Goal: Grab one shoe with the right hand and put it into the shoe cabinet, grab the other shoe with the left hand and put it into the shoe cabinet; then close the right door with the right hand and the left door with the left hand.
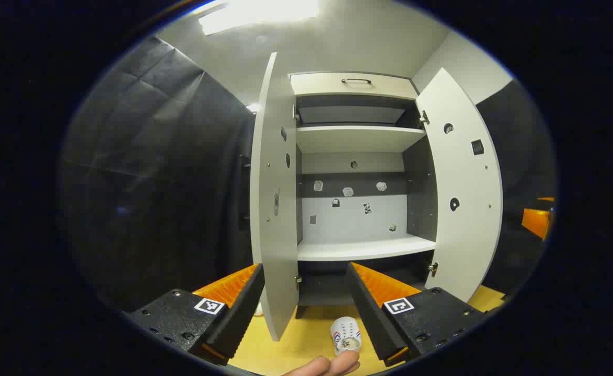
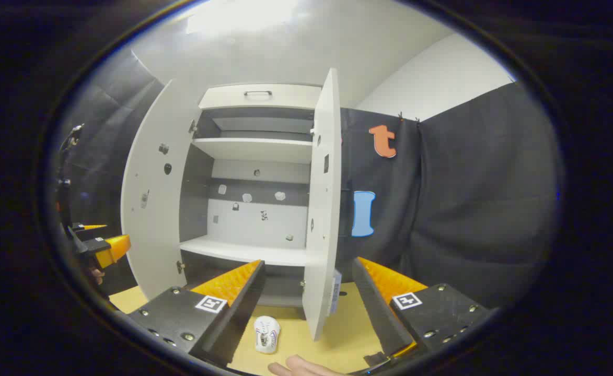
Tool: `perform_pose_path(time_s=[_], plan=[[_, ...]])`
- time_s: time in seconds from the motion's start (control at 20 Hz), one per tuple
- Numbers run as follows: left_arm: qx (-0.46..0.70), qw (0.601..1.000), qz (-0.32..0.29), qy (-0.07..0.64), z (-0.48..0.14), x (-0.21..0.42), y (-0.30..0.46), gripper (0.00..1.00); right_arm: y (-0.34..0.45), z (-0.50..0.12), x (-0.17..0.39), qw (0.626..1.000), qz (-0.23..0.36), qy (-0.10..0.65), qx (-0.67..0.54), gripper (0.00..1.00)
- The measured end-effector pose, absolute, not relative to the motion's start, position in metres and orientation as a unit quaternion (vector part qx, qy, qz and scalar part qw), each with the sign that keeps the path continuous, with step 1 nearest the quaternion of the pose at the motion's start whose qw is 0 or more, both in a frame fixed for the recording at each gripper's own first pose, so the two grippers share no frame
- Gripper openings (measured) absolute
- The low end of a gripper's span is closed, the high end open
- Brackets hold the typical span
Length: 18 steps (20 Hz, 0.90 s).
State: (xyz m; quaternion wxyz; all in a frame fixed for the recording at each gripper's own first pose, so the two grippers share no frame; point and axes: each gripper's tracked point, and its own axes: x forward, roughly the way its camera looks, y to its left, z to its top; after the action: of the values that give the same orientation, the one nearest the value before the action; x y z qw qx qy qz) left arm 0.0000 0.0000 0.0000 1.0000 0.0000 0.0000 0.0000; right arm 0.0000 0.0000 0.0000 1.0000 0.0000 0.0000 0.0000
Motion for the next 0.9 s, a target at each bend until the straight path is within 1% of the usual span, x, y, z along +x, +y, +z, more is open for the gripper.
perform_pose_path(time_s=[0.05,0.1,0.15,0.2,0.25,0.3,0.35,0.4,0.45,0.5,0.8,0.85,0.9], plan=[[-0.013,1.000,-0.007,0.005,0.003,0.002,-0.004,0.95,-0.002,0.001,-0.003,1.000,0.000,-0.001,0.000,0.99],[-0.016,1.000,-0.008,-0.001,0.011,0.005,-0.004,0.96,-0.004,0.001,-0.005,1.000,0.002,-0.002,-0.001,0.95],[-0.003,1.000,-0.005,-0.013,0.019,0.007,-0.003,0.96,-0.007,0.003,-0.007,1.000,0.000,-0.004,-0.001,0.95],[0.007,1.000,-0.002,-0.020,0.024,0.007,-0.004,0.92,-0.014,0.003,-0.009,1.000,-0.004,-0.005,0.000,0.95],[0.011,1.000,-0.002,-0.025,0.029,0.007,-0.006,0.92,-0.019,0.004,-0.009,1.000,-0.007,-0.004,-0.001,0.95],[0.011,1.000,-0.007,-0.027,0.032,0.004,-0.010,0.95,-0.024,0.003,-0.010,1.000,-0.011,-0.003,0.001,0.95],[0.008,0.999,-0.009,-0.031,0.037,0.004,-0.011,0.92,-0.027,0.003,-0.011,1.000,-0.014,-0.003,0.005,0.95],[0.007,0.999,-0.015,-0.031,0.039,0.002,-0.013,0.95,-0.030,0.004,-0.012,1.000,-0.016,-0.005,0.007,0.95],[0.003,0.999,-0.023,-0.028,0.041,0.000,-0.015,0.92,-0.033,0.005,-0.013,1.000,-0.018,-0.006,0.009,0.95],[0.001,0.999,-0.031,-0.027,0.042,-0.002,-0.018,0.95,-0.035,0.006,-0.014,1.000,-0.020,-0.007,0.010,0.96],[0.005,0.997,-0.064,-0.034,0.046,-0.021,-0.027,0.95,-0.032,0.020,-0.022,1.000,-0.020,-0.018,0.008,0.96],[0.005,0.997,-0.067,-0.033,0.045,-0.025,-0.026,0.92,-0.032,0.022,-0.024,1.000,-0.021,-0.020,0.007,0.96],[0.007,0.997,-0.067,-0.034,0.044,-0.028,-0.023,0.95,-0.032,0.022,-0.026,0.999,-0.023,-0.021,0.007,0.96]])
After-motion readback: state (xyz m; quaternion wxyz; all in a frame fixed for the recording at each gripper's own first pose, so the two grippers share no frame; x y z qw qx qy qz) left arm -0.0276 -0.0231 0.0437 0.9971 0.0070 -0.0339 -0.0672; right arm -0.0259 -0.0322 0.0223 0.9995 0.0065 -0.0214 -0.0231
